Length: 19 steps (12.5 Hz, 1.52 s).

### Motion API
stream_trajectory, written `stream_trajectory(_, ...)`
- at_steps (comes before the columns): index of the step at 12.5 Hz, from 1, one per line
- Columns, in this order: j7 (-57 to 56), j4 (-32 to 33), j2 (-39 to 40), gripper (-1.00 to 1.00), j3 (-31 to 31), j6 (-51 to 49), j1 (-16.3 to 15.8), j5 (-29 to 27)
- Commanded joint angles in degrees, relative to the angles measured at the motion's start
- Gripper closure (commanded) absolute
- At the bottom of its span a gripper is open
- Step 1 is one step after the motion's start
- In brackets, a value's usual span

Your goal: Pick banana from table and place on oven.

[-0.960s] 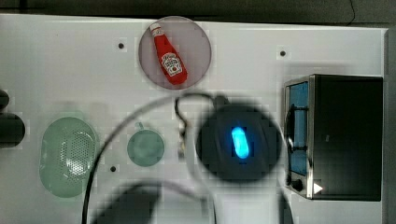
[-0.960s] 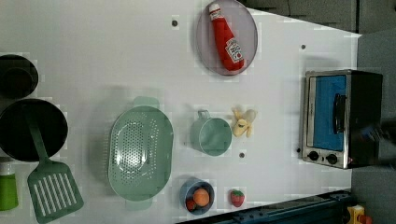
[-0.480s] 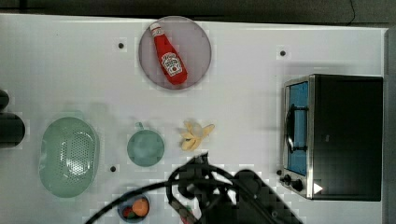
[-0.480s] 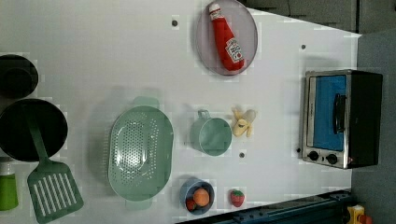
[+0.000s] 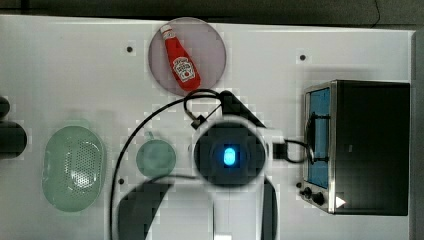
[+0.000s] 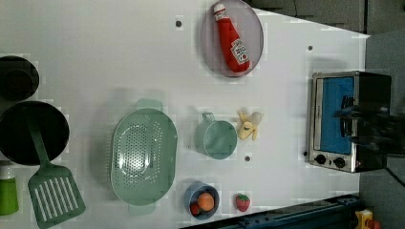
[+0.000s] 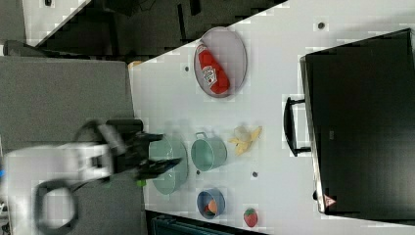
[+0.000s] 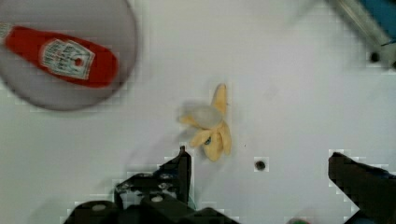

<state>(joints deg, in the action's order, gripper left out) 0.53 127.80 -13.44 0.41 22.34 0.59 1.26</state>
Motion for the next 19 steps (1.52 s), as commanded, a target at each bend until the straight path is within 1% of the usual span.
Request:
stream_trajectory(1,-0.4,3.3,4.2,-1.0,0.3,7.2,-0.1,-0.3)
stream_trajectory(4,-0.4,6.2,11.6,-1.0,0.6,16.7,-0.1,-0.3)
stream_trajectory(10,-0.4,10.6,24.8,-1.0,1.8,31.5,-0.3,-0.4)
stream_trajectory(13,-0.4,11.4,29.8,-1.0,3.3,36.7,-0.3,-0.4)
stream_trajectory(16,-0.4,11.7,32.5,-1.0,3.6,40.2,-0.3,-0.4)
stream_trajectory(17,-0.4,11.9,32.8,-0.93,3.6,40.2,-0.3,-0.4)
stream_trajectory(19,-0.4,12.2,32.9,-0.43,3.6,40.9,-0.3,-0.4)
